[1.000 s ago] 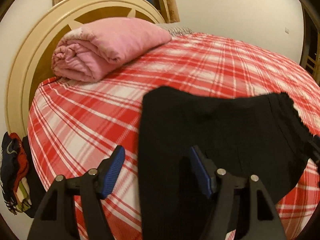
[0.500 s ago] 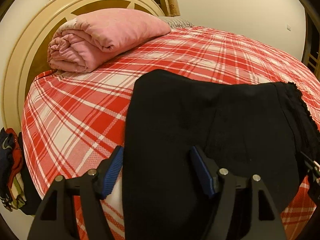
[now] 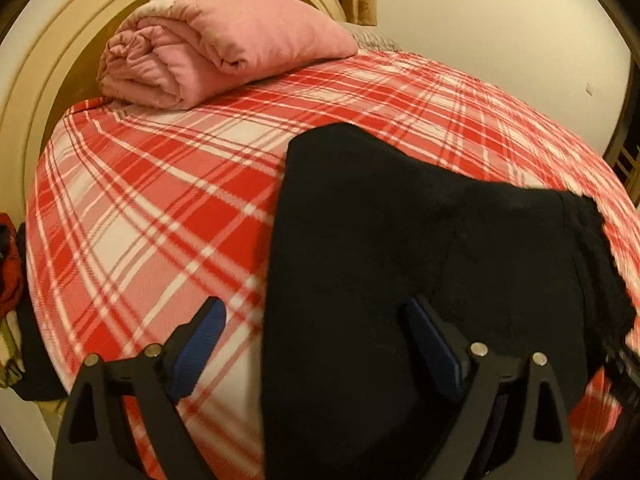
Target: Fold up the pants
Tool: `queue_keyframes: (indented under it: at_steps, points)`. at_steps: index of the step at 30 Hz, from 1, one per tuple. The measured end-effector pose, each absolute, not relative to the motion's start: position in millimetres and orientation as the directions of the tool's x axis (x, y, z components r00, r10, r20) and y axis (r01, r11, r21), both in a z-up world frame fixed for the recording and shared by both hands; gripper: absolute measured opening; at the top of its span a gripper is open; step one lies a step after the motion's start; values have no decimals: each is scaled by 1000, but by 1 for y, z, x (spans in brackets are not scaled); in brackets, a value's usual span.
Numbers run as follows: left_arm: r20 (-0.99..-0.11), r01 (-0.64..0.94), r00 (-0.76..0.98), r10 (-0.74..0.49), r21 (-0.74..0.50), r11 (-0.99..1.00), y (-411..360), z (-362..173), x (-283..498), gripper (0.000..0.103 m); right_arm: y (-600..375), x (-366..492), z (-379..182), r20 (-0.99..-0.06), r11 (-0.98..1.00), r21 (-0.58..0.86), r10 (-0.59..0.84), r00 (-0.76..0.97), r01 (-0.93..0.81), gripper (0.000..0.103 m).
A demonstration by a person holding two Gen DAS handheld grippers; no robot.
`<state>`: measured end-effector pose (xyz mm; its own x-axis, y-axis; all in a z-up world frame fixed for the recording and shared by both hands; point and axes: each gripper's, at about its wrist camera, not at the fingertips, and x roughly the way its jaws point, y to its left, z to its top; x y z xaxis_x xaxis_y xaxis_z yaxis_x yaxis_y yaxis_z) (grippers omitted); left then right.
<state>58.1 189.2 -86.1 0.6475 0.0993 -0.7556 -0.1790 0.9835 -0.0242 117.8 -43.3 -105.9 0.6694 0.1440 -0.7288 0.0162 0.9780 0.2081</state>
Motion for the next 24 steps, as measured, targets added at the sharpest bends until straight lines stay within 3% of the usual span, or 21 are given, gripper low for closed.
queue_keyframes:
  at_steps: [9,17,24]
  points:
    - [-765,-147,642,41,-71,987,184,-81,-2,95,-16,52,-90,-716,997,75,55,696,-2,90]
    - [-807,-81,588,43,-7,997,167,-82,-34,98,-2,18,-88,-754,998,62,51,655,-6,90]
    - [-718,-89,689,99,52,995,160,-44,-74,101,1,-16,-49,-695,999,50,49,718,-19,90]
